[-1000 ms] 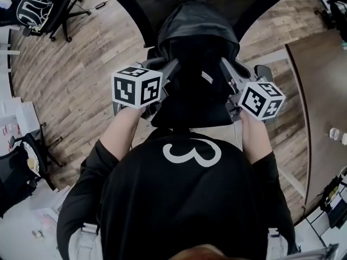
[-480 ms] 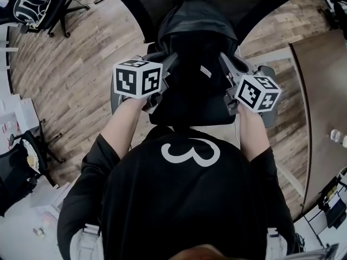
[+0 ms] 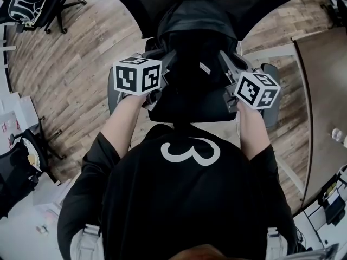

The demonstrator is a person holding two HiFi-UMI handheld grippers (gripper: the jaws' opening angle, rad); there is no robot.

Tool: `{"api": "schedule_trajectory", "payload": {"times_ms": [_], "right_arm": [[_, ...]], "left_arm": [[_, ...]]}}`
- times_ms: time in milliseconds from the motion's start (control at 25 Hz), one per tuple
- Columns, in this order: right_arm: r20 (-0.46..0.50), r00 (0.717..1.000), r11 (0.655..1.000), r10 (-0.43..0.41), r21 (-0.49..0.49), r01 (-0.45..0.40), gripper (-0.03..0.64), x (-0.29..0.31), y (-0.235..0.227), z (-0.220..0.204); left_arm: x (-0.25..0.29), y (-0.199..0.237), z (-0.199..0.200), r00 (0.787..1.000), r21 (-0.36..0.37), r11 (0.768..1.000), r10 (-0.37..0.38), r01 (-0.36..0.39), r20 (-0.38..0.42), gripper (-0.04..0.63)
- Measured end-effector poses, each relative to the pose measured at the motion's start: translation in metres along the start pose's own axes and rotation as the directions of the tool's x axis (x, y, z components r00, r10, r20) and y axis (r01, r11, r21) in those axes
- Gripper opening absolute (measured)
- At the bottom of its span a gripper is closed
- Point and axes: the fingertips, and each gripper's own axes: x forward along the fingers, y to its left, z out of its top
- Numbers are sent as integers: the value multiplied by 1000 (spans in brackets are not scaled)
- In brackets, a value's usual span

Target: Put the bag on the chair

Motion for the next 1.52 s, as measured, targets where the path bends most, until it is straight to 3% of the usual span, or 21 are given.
{"api": "schedule_trajectory", "payload": {"times_ms": [360, 920, 1160, 1320, 1520], "right_arm": [[-12, 1000, 1000, -1, -2, 1, 58, 13, -13, -6], [3, 1000, 1000, 9, -7, -9, 58, 14, -10, -11], [-16, 1000, 999, 1, -40, -2, 68, 12, -7, -15], [-15, 1000, 998, -2, -55, 1, 142, 3, -10, -15], [20, 999, 998, -34, -44, 35, 181, -12, -12, -13]], "left_arm": [[14, 11, -4, 999, -52, 998, -19, 21, 36, 44], [14, 19, -8, 999, -61, 998, -17, 20, 47, 49], [11, 25, -11, 999, -86, 996, 9, -5, 40, 108], [6, 24, -15, 999, -92, 996, 14, -10, 44, 156], [-7, 27, -22, 998, -84, 996, 34, -28, 61, 196]]}}
